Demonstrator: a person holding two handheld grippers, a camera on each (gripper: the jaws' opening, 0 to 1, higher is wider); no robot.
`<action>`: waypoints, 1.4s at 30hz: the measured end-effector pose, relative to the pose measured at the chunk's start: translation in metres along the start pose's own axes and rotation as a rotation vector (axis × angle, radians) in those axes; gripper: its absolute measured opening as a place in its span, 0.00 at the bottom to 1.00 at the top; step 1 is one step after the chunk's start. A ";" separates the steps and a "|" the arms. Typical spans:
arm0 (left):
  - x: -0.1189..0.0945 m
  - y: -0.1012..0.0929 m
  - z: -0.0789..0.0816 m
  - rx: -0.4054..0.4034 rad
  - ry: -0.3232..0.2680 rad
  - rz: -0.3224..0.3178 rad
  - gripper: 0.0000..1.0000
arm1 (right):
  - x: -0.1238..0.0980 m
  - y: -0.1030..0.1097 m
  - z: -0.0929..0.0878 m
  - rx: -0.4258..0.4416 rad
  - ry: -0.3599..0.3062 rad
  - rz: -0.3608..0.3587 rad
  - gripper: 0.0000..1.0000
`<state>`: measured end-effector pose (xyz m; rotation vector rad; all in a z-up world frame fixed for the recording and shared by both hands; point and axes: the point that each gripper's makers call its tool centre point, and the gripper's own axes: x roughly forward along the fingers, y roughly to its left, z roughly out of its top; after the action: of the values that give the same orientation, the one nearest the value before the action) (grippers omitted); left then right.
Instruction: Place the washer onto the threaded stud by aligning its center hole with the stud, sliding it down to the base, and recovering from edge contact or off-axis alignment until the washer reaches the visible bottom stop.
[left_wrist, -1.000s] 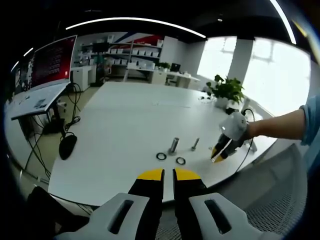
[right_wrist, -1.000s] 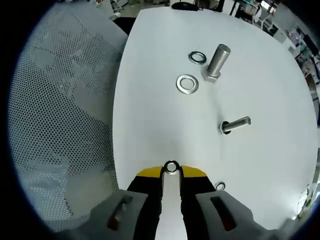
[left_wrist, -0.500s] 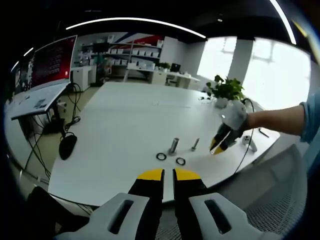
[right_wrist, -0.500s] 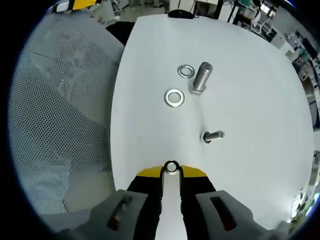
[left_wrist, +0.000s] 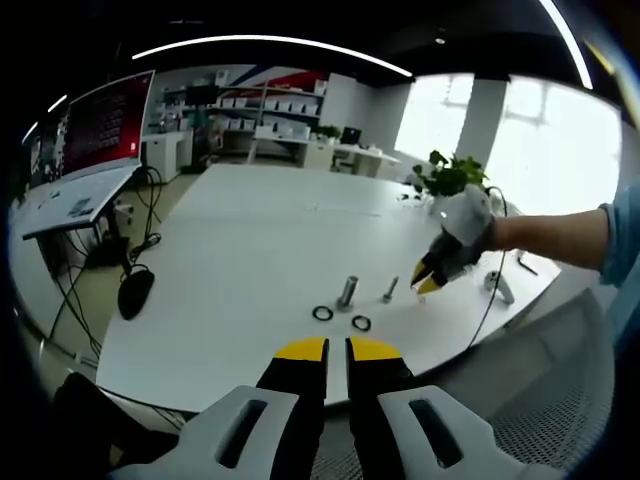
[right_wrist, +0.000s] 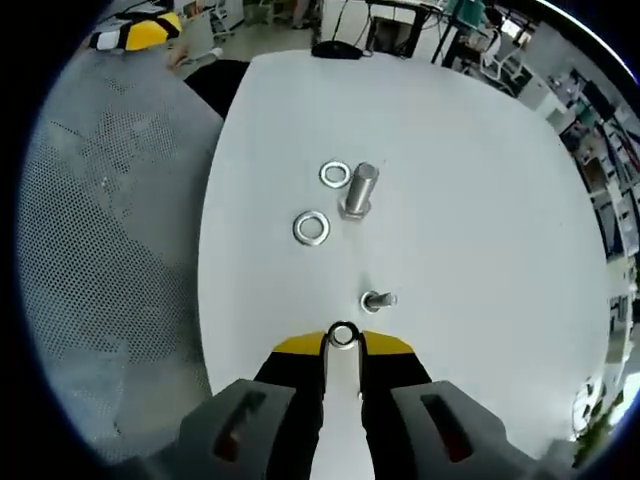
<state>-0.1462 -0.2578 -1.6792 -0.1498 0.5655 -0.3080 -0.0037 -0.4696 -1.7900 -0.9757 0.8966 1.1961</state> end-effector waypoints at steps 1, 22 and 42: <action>0.000 0.000 0.000 0.000 0.000 0.000 0.04 | 0.000 -0.003 0.002 -0.003 -0.007 -0.013 0.13; 0.000 0.001 0.000 -0.004 -0.004 0.003 0.04 | 0.008 -0.028 0.016 -0.006 -0.012 -0.090 0.13; 0.000 0.001 0.000 -0.005 0.001 0.008 0.04 | 0.026 -0.028 0.010 -0.012 0.038 -0.051 0.13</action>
<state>-0.1459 -0.2565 -1.6796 -0.1524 0.5676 -0.2986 0.0284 -0.4544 -1.8071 -1.0283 0.8906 1.1436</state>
